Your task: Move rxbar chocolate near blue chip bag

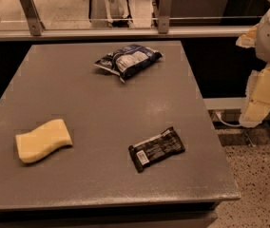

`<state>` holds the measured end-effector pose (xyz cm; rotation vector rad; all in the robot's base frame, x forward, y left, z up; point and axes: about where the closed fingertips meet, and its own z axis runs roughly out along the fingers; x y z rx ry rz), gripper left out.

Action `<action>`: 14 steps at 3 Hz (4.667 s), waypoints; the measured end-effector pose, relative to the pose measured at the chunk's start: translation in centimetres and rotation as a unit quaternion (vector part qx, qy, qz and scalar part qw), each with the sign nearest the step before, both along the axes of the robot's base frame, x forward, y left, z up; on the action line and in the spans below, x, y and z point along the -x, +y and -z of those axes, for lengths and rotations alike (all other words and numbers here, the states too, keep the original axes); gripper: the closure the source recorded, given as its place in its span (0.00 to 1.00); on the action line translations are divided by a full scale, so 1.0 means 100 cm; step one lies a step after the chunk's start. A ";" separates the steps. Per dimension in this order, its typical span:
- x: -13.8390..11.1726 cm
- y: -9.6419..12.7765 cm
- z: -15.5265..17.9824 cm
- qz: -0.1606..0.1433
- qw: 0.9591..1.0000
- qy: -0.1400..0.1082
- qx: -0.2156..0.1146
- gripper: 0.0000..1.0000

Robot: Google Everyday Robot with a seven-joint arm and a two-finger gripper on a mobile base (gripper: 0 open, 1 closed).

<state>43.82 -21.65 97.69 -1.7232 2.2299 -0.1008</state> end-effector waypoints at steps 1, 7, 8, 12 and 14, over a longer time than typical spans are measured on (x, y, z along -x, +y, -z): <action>0.000 0.000 0.000 0.000 1.000 0.000 0.000 0.00; 0.020 0.125 0.150 -0.236 0.967 0.088 -0.034 0.16; 0.027 0.138 0.161 -0.256 0.961 0.101 -0.040 0.40; 0.025 0.140 0.149 -0.260 0.960 0.098 -0.041 1.00; -0.055 0.128 0.104 -0.242 0.970 0.021 0.009 1.00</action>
Offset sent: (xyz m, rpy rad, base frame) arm 0.0012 0.0598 -0.0806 -0.0491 0.0146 0.2397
